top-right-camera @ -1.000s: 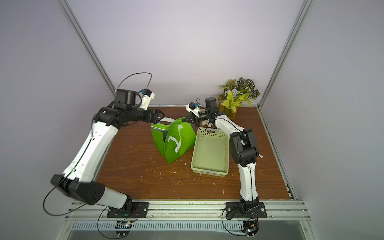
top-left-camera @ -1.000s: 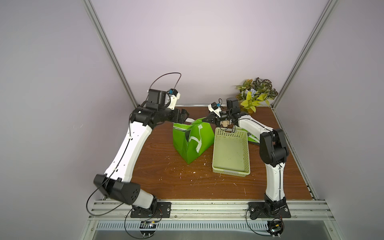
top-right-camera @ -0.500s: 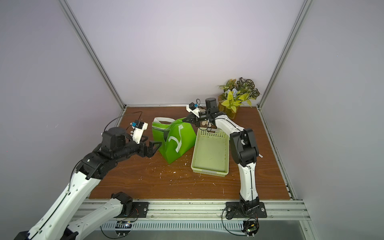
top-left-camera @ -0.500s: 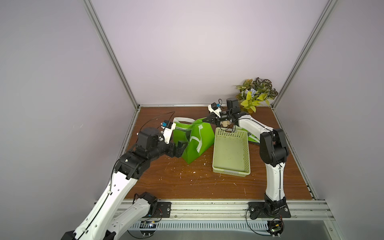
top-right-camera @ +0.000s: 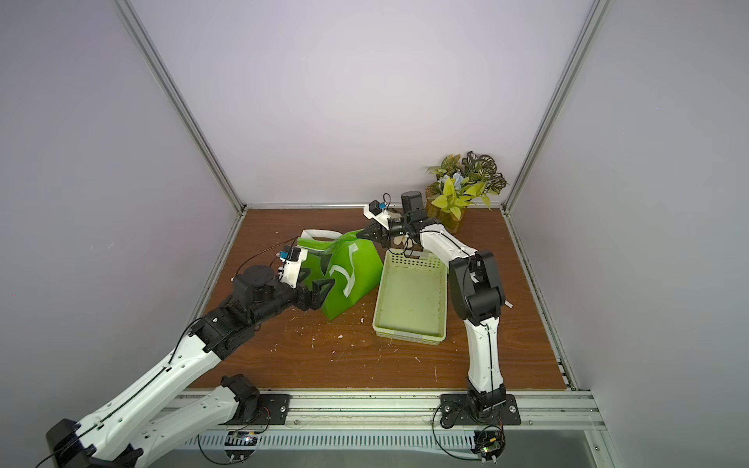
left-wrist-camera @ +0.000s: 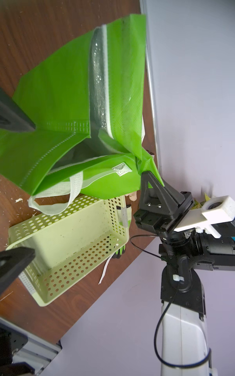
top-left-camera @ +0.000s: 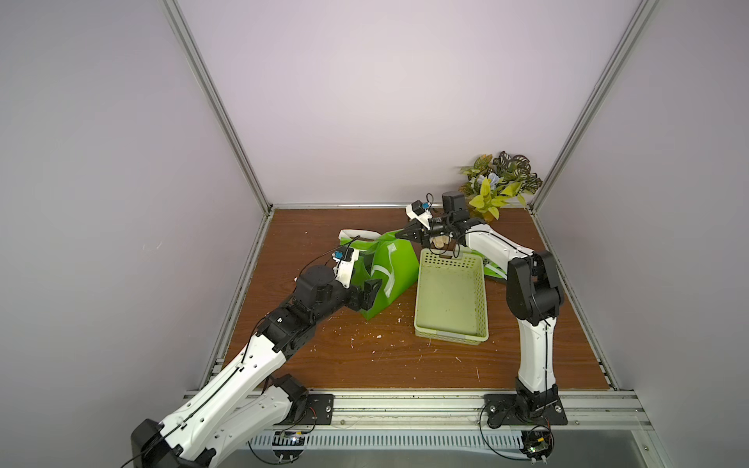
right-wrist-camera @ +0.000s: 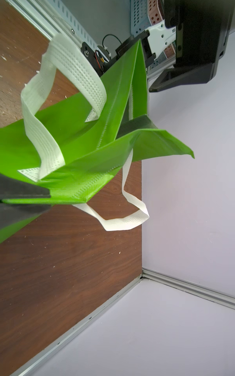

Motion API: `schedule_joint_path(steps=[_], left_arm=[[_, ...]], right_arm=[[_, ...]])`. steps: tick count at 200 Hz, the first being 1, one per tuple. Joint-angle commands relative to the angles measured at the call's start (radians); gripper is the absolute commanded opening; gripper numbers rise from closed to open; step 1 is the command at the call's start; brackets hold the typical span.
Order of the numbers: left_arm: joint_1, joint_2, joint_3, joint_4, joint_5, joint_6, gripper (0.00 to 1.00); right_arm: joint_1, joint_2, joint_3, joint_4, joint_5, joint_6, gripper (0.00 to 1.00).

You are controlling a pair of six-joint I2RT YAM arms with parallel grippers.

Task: Place the ice pack in the delivery bag
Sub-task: Close the delivery bag at the center of the board.

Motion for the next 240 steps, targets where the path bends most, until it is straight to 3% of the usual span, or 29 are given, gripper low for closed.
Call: schedule_joint_path(steps=[1, 29, 66, 87, 110, 143, 185, 198, 214, 229, 240], left_arm=[[-0.009, 0.029, -0.006, 0.063, -0.022, 0.017, 0.82], [-0.01, 0.046, -0.016, 0.054, -0.058, 0.028, 0.65], [-0.009, 0.053, -0.021, -0.003, -0.189, 0.044, 0.31], [-0.007, 0.032, -0.024, 0.003, -0.214, 0.077, 0.13], [0.033, 0.034, 0.003, -0.023, -0.205, 0.119, 0.0], [0.128, 0.035, 0.018, -0.019, -0.147, 0.185, 0.0], [0.162, 0.112, 0.03, 0.044, -0.114, 0.254, 0.03], [0.169, 0.132, 0.041, 0.062, -0.12, 0.264, 0.16], [0.2, 0.142, 0.049, 0.082, -0.107, 0.282, 0.24], [0.273, 0.143, 0.048, 0.1, -0.014, 0.281, 0.43], [0.319, 0.139, 0.045, 0.122, 0.053, 0.278, 0.68]], right_arm=[[-0.006, -0.037, 0.028, -0.029, 0.015, -0.014, 0.0], [-0.006, -0.039, 0.032, -0.026, 0.021, -0.012, 0.0], [-0.006, -0.045, 0.03, -0.028, 0.026, -0.017, 0.0], [-0.009, -0.047, 0.03, -0.033, 0.029, -0.023, 0.0], [-0.008, -0.048, 0.032, -0.042, 0.03, -0.036, 0.0], [-0.009, -0.051, 0.038, -0.063, 0.03, -0.064, 0.0], [-0.01, -0.052, 0.044, -0.091, 0.023, -0.085, 0.0], [-0.01, -0.052, 0.046, -0.102, 0.026, -0.092, 0.0], [-0.011, -0.053, 0.046, -0.107, 0.027, -0.099, 0.0], [-0.01, -0.051, 0.048, -0.11, 0.025, -0.099, 0.0], [-0.01, -0.051, 0.052, -0.113, 0.024, -0.1, 0.0]])
